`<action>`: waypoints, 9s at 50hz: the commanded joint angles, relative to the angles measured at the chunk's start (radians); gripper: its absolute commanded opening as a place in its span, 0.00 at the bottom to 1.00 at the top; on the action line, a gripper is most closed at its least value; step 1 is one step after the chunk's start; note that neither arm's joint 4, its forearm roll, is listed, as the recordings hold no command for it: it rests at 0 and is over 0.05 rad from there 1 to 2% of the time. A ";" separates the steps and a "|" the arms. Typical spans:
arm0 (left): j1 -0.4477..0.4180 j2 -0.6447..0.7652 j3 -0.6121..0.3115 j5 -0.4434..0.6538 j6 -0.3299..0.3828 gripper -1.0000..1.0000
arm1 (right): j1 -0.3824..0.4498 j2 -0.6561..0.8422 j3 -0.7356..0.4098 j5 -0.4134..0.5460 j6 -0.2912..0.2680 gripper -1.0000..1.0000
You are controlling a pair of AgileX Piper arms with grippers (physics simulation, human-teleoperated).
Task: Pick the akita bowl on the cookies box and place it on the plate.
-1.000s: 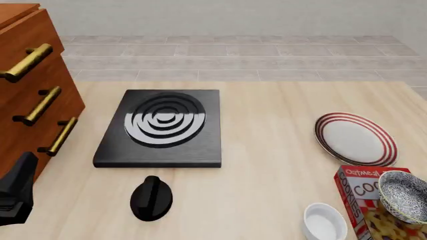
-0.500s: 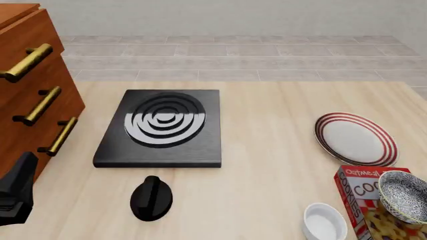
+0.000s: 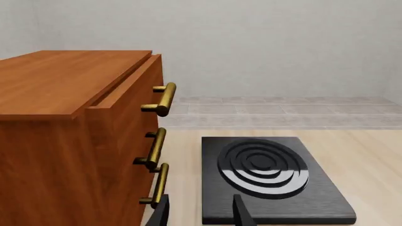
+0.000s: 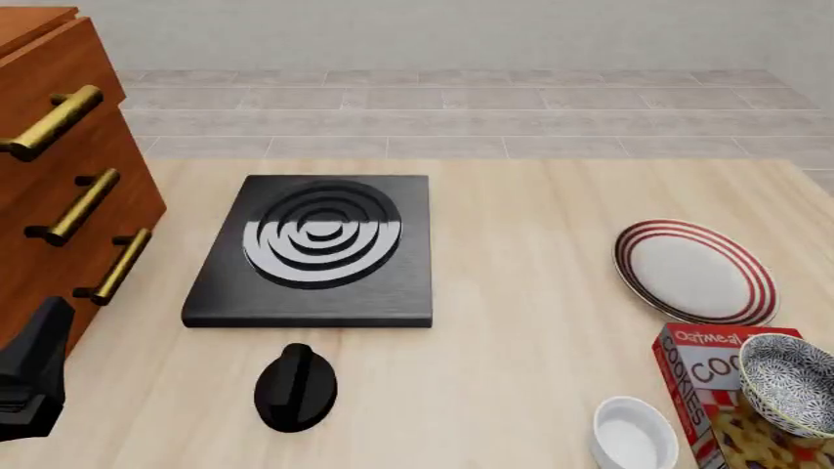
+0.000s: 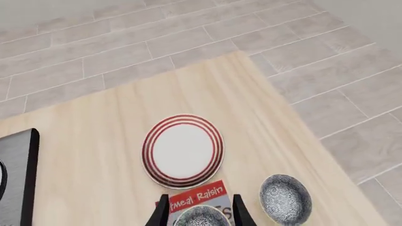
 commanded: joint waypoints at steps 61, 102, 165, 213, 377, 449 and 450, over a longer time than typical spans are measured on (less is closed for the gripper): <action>0.000 0.000 0.000 0.000 0.000 1.00 | -0.132 0.060 0.298 -0.184 0.081 1.00; 0.000 0.000 0.000 0.000 0.000 1.00 | -0.182 0.131 0.394 -0.294 0.100 1.00; 0.000 0.000 0.000 0.000 0.000 1.00 | -0.139 0.217 0.501 -0.439 0.157 1.00; 0.000 0.000 0.000 0.000 0.000 1.00 | -0.116 0.236 0.530 -0.476 0.169 0.00; 0.000 0.000 0.000 0.000 0.000 1.00 | 0.068 1.115 0.042 -0.963 0.430 0.00; 0.000 0.000 0.000 0.000 0.000 1.00 | 0.044 1.318 -0.014 -1.052 0.454 0.00; 0.000 0.000 0.000 0.000 0.000 1.00 | 0.044 1.318 -0.014 -1.052 0.454 0.00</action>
